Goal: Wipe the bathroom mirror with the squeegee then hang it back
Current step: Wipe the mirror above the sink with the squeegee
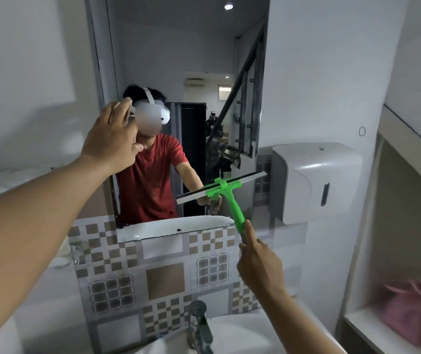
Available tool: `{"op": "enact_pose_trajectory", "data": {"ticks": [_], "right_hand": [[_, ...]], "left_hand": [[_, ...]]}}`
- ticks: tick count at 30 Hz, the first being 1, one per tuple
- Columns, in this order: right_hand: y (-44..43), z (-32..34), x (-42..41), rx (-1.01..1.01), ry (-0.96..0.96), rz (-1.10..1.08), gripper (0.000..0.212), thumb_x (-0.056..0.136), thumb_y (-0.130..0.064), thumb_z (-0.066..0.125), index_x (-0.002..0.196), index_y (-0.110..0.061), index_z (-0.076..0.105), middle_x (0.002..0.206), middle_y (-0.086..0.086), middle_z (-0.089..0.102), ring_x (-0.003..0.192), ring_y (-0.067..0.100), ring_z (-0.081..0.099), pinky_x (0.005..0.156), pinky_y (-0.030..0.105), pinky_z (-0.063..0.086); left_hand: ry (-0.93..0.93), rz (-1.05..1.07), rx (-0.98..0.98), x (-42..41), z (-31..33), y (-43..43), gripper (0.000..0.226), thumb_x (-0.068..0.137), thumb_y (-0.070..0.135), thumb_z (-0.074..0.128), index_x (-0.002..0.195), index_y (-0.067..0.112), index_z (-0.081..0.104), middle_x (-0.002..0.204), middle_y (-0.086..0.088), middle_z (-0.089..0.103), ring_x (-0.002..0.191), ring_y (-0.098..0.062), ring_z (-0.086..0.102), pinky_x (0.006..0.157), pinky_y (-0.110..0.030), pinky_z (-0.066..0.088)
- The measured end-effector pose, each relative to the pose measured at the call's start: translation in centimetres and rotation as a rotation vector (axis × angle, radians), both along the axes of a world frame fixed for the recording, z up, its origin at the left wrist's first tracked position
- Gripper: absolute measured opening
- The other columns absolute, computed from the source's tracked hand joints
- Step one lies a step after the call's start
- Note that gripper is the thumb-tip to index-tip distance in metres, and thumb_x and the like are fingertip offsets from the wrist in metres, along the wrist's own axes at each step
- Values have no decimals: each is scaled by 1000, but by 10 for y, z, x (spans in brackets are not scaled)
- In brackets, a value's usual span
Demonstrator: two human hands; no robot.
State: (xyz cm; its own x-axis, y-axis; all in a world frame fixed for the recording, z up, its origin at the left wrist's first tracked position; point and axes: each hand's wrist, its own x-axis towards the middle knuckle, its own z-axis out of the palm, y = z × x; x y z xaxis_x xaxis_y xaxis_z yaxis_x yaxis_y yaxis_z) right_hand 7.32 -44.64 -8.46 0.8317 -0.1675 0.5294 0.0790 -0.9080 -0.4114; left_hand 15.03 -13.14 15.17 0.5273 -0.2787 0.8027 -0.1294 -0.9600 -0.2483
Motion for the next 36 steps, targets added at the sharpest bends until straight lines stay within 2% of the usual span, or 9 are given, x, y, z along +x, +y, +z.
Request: {"op": "enact_pose_trajectory", "data": {"ticks": [4,8,10,13,17,20,23,29,36], "right_hand": [[33,-13,-1,201,32,19,68,100,-18,54,156,-25,16,87,3,66,51,6,49,41,21,36],[57,-21,0,377,65,44,62,101,-16,53,152,-25,18,85,2,62,56,18,61,48,38,57],[68,-26,-1,448,80,70,58,102,-15,51,147,-26,17,85,3,62,54,24,63,49,46,60],[84,-31,-5,565,93,112,52,102,-13,51,141,-26,20,77,4,63,56,24,63,51,50,60],[110,-33,-7,733,99,177,31,103,-14,47,123,-27,28,76,6,64,52,28,63,46,49,58],[130,-30,-7,858,105,233,31,103,-11,46,126,-24,28,80,7,63,54,25,62,50,51,60],[147,-29,-8,909,107,274,31,103,-11,44,126,-21,27,78,8,61,57,21,58,54,46,58],[180,-27,-6,927,72,314,24,103,-18,44,115,-24,24,76,5,60,54,13,55,42,23,49],[212,-38,-11,958,92,380,25,103,-14,46,107,-27,24,77,5,62,52,3,63,41,15,47]], "left_hand": [[-13,9,26,3,0,2,55,83,29,78,127,-2,63,161,-21,23,145,-44,20,116,-59,31],[-10,24,40,1,0,4,51,85,32,75,124,-1,68,161,-18,21,145,-42,20,116,-58,31],[-5,32,36,0,1,3,51,86,33,74,125,0,67,162,-17,20,145,-40,20,116,-57,31],[0,35,17,-1,2,1,58,86,32,73,133,0,61,162,-15,19,146,-39,19,115,-56,31],[21,39,-16,-3,4,-1,82,86,34,73,152,2,36,164,-15,17,147,-38,18,118,-50,27],[28,47,-13,-4,5,-1,81,88,34,70,153,2,35,165,-13,15,148,-37,16,119,-49,26],[28,42,-24,-4,4,-1,81,89,35,69,154,3,34,166,-12,14,149,-35,14,120,-48,25],[41,31,-45,-1,3,2,85,88,39,70,156,8,30,166,-10,13,150,-33,14,120,-45,23],[23,7,-52,7,2,7,89,86,40,71,159,16,24,165,-9,17,151,-31,15,121,-43,23]]}}
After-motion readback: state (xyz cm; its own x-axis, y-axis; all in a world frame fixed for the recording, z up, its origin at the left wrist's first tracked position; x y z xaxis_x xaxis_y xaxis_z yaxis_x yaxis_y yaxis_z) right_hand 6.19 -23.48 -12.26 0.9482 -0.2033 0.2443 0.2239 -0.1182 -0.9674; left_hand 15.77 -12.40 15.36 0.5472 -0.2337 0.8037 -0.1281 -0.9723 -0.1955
